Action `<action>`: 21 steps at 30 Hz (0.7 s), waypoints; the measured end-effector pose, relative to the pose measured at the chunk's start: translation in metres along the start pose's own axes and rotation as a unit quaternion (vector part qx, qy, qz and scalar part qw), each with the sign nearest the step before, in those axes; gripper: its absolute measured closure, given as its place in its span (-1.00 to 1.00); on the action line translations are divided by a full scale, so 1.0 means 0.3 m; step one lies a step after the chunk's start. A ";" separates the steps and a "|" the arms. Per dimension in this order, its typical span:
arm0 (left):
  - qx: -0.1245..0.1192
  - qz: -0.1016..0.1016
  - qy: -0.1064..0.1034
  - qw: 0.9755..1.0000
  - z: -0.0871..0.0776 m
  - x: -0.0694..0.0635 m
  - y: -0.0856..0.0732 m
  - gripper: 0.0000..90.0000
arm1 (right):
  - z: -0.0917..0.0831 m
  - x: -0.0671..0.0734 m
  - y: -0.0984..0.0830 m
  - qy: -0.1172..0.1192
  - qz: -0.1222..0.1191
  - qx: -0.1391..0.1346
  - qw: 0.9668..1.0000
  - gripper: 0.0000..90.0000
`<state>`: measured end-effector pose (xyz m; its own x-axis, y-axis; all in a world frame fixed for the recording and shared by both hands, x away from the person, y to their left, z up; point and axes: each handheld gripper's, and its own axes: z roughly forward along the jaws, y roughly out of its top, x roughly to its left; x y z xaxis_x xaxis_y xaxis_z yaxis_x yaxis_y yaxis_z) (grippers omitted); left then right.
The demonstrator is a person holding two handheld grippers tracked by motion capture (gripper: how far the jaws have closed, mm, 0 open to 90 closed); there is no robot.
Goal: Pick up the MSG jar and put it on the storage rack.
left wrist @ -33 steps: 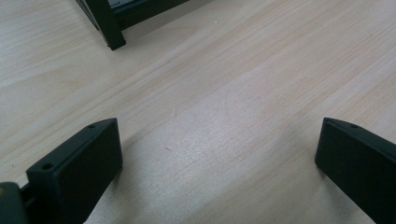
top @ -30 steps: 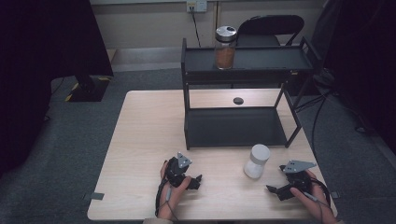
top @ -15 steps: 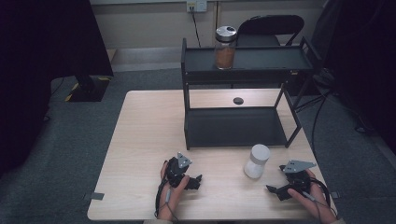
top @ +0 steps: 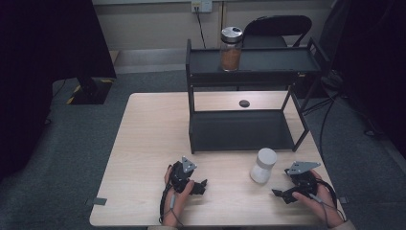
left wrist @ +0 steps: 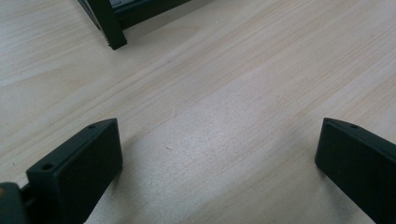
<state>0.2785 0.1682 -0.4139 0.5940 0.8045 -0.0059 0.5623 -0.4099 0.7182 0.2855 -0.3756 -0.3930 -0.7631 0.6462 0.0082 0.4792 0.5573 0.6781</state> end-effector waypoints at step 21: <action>0.000 0.000 0.001 1.000 0.000 -0.001 0.000 -1.00 | -0.043 -0.022 0.074 0.028 0.005 -0.063 0.998 -0.98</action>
<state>0.2782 0.1680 -0.4139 0.5929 0.8053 -0.0048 0.5627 -0.4101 0.7178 0.2956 -0.3741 -0.3683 -0.7830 0.6196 0.0543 0.4319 0.4788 0.7643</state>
